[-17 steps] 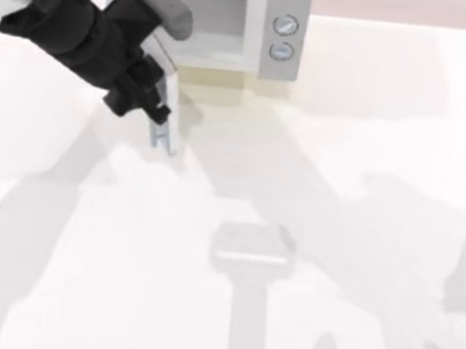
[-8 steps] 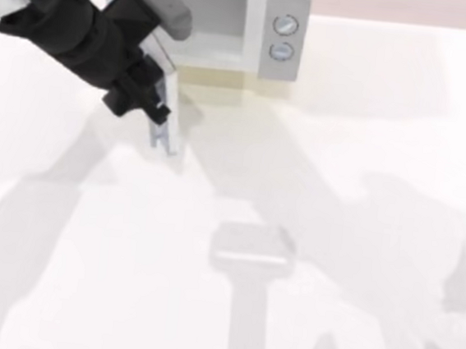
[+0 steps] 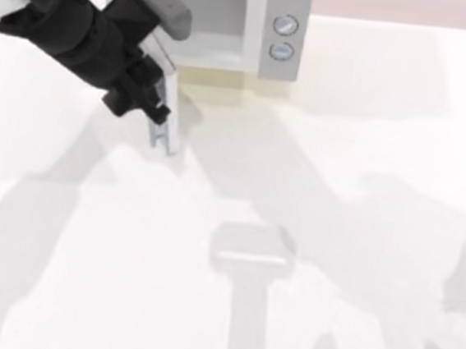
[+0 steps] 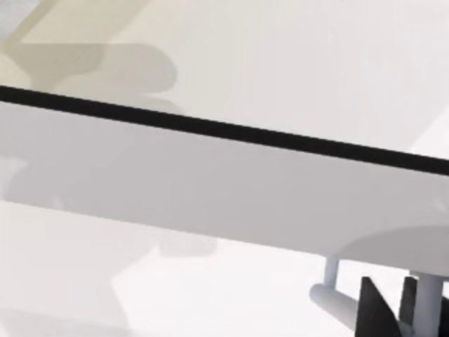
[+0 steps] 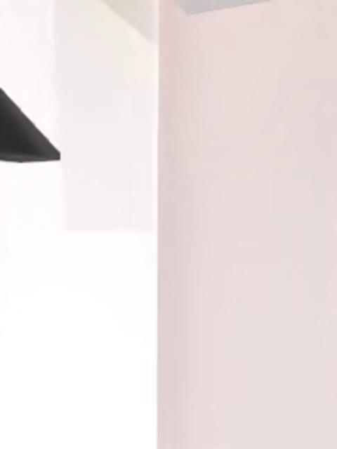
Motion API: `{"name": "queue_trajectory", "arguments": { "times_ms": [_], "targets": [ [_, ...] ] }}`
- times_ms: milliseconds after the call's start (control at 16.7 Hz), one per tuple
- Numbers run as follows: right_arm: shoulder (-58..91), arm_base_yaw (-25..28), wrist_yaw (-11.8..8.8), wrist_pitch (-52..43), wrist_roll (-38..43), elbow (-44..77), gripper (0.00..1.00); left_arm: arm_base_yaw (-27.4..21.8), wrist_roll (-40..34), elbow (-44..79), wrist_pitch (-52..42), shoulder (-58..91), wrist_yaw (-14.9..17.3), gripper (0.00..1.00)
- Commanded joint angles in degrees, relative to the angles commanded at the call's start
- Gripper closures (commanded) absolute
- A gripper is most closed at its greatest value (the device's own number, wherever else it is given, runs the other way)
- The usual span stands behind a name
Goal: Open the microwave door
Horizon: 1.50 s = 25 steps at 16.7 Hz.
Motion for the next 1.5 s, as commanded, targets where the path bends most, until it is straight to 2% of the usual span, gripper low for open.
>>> {"name": "queue_trajectory", "arguments": {
  "times_ms": [180, 540, 1500],
  "targets": [
    [0.00, 0.00, 0.00, 0.00, 0.00, 0.00, 0.00, 0.84, 2.04, -0.08, -0.84, 0.10, 0.79, 1.00],
    [0.00, 0.00, 0.00, 0.00, 0.00, 0.00, 0.00, 4.38, 10.82, -0.05, -3.51, -0.54, 4.49, 1.00],
    [0.00, 0.00, 0.00, 0.00, 0.00, 0.00, 0.00, 4.54, 11.15, -0.14, -3.69, -0.51, 4.62, 1.00]
  ]
}}
